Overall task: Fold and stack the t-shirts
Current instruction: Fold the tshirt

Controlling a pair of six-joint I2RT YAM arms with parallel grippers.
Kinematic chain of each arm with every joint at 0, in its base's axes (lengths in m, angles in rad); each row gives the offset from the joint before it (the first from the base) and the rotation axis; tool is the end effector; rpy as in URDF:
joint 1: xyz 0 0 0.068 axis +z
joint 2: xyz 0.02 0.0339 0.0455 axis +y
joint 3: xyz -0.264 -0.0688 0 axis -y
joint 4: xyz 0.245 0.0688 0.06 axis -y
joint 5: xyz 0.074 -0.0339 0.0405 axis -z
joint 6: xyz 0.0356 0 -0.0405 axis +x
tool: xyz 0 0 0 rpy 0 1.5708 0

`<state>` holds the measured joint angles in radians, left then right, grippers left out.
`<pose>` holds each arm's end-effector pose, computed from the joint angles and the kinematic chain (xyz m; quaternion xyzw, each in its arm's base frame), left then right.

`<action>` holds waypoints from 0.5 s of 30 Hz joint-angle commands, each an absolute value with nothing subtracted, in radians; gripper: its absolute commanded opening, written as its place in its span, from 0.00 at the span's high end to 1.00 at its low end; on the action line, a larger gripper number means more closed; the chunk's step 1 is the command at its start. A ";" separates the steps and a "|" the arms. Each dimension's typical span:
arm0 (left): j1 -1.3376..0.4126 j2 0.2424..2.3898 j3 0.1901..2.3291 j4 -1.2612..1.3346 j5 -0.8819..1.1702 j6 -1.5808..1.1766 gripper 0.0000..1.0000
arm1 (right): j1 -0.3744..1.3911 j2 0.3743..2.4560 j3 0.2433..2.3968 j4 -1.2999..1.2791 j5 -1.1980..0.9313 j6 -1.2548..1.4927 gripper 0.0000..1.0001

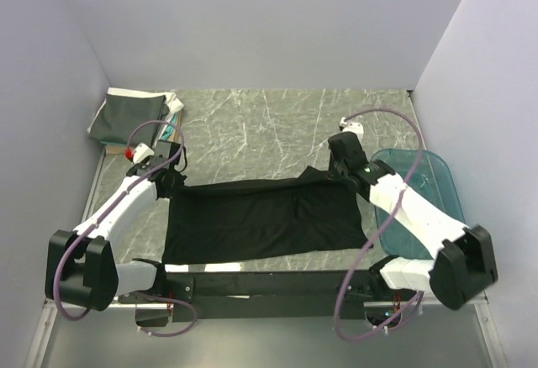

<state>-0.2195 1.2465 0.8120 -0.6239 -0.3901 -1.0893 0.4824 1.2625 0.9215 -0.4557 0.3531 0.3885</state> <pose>0.2331 -0.0381 0.2218 -0.4444 0.8400 -0.0026 0.3114 0.2413 0.1125 0.2629 0.0234 0.9137 0.0093 0.4055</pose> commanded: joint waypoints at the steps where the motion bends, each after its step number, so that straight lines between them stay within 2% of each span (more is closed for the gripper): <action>1: -0.224 1.201 0.784 -0.612 -0.397 -1.100 0.99 | 0.508 1.152 0.845 -0.468 0.360 0.443 0.97; 15: -0.229 1.083 0.669 -0.585 -0.374 -1.060 0.99 | 0.583 0.965 0.651 -0.502 0.302 0.509 0.94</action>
<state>-0.2241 1.1072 0.6880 -0.6205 -0.3874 -1.0851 0.5690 0.9859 0.6949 -0.5056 0.3180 0.4740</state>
